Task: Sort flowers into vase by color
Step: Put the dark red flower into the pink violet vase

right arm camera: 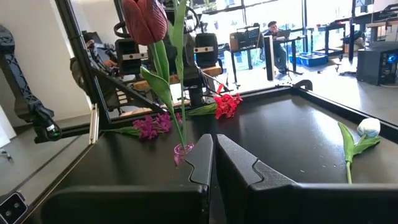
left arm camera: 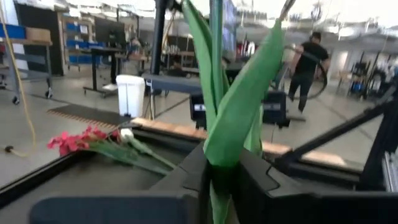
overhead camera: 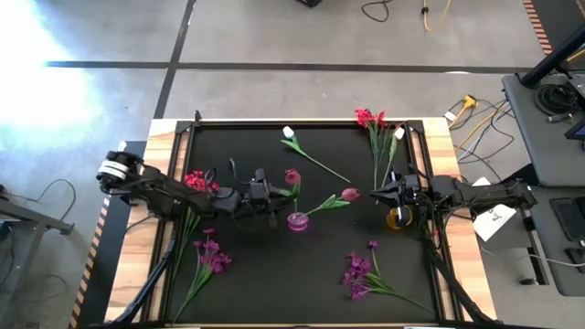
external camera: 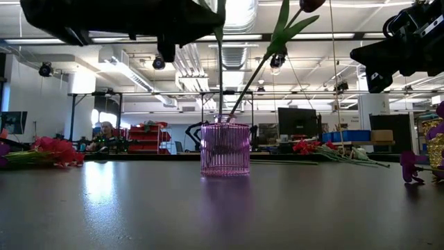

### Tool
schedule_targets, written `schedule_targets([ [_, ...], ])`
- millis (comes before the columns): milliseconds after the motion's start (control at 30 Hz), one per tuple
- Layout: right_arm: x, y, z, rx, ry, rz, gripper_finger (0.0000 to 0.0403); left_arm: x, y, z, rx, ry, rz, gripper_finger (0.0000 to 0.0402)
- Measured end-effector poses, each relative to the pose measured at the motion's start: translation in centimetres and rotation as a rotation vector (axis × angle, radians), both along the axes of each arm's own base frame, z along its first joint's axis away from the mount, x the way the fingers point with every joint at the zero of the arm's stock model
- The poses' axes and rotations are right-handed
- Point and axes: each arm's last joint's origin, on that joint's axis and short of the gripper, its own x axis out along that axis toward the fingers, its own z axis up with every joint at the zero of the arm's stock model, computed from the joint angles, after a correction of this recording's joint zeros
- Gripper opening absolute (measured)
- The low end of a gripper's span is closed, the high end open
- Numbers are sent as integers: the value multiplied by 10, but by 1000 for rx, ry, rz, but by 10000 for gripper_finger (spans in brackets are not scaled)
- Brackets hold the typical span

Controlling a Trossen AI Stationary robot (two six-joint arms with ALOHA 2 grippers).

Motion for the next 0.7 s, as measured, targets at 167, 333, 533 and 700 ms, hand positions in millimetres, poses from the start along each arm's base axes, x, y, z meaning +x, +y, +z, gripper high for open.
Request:
schedule_targets([
  [167, 0, 0, 0, 0, 0, 0, 13, -19, -2, 18, -5, 86, -19, 79],
  [333, 0, 0, 0, 0, 0, 0, 13, -48, 1, 32, -63, 220, -29, 105],
  [533, 0, 0, 0, 0, 0, 0, 13, -73, 1, 37, -171, 450, -10, 128],
  [700, 0, 0, 0, 0, 0, 0, 13, -66, -7, 51, -161, 450, -38, 144],
])
